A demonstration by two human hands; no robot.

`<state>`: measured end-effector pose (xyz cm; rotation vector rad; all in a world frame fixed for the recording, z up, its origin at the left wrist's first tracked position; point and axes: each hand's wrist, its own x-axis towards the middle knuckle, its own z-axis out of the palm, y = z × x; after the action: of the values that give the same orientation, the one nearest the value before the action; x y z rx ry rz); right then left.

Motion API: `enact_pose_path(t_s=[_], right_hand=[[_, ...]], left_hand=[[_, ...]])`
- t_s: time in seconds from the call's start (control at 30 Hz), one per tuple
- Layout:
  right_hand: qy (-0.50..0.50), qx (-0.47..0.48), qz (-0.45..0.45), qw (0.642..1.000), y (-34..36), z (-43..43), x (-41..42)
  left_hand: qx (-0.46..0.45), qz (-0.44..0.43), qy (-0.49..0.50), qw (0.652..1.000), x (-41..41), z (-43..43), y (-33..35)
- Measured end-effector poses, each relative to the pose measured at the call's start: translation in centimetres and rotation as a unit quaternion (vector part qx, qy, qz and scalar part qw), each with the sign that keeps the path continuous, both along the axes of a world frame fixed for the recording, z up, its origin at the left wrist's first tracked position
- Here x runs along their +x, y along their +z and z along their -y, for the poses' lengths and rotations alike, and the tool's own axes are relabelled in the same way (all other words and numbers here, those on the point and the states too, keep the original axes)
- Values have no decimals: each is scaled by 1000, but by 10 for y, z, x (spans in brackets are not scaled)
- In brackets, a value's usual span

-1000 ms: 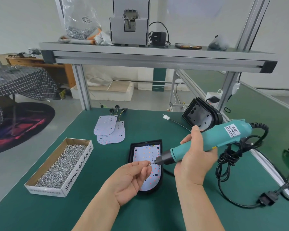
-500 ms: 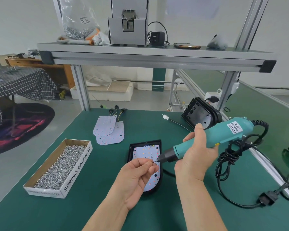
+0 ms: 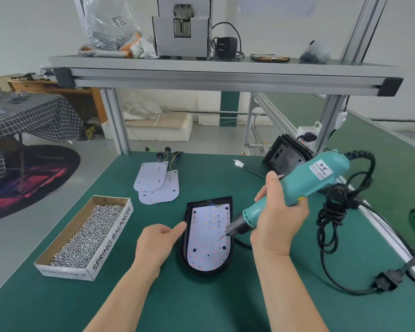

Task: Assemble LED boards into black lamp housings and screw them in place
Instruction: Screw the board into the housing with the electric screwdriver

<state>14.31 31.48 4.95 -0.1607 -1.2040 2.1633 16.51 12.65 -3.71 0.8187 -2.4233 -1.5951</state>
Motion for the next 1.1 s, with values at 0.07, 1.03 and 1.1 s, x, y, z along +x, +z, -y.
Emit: enact_pose_path(t_s=[0.07,1.03,1.1], right_hand=[[21,45,-17,999,-3,6,1],[67,221,-35,972,-37,24,-4],[81,227,-40,970,-36,27,-4]], left_hand=[[-68,43,-47,996,-6,-6,-1],[-52,108,-137,983,-33,-27,-2],[-55,105,-140,983,-34,-28,-3]])
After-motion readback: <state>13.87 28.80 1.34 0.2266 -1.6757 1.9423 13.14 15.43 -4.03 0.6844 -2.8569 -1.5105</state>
